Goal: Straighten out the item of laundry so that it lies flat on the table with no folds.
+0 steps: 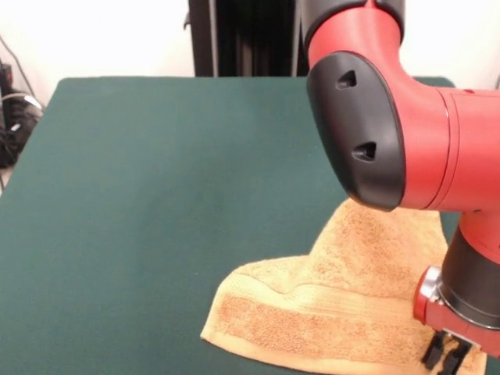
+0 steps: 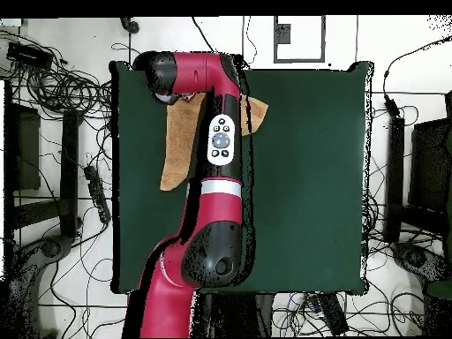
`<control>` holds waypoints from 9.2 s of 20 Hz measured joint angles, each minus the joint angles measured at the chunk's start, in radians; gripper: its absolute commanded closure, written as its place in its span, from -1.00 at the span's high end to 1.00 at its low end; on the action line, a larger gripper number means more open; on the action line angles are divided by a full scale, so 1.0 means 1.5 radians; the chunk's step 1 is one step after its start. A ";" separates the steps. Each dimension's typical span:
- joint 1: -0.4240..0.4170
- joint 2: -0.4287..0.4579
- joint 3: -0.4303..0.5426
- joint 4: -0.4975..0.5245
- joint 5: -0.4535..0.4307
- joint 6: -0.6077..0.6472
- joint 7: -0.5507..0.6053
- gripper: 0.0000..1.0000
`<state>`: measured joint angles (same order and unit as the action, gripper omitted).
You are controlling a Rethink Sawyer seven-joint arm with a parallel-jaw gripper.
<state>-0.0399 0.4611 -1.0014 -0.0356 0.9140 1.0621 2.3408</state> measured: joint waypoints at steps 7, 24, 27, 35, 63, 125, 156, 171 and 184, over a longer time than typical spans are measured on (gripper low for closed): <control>-0.002 -0.006 0.000 0.000 0.017 0.077 -0.019 -1.00; -0.001 -0.177 0.099 0.024 -0.123 0.287 -0.065 -1.00; -0.002 -0.206 0.114 0.032 -0.144 0.301 -0.065 -1.00; -0.003 -0.278 0.169 0.060 -0.193 0.312 -0.065 -1.00; -0.010 -0.575 0.368 0.586 -0.416 0.097 -0.232 -1.00; -0.078 -0.189 0.551 0.197 -0.637 -0.007 -0.232 -1.00; -0.069 -0.215 0.558 0.232 -0.639 -0.032 -0.232 1.00; -0.050 -0.278 0.594 0.272 -0.629 -0.050 -0.232 1.00; -0.050 -0.377 0.646 0.452 -0.619 -0.058 -0.232 1.00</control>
<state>-0.1145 -0.1050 -0.0327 0.6430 -0.0147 0.9750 1.9926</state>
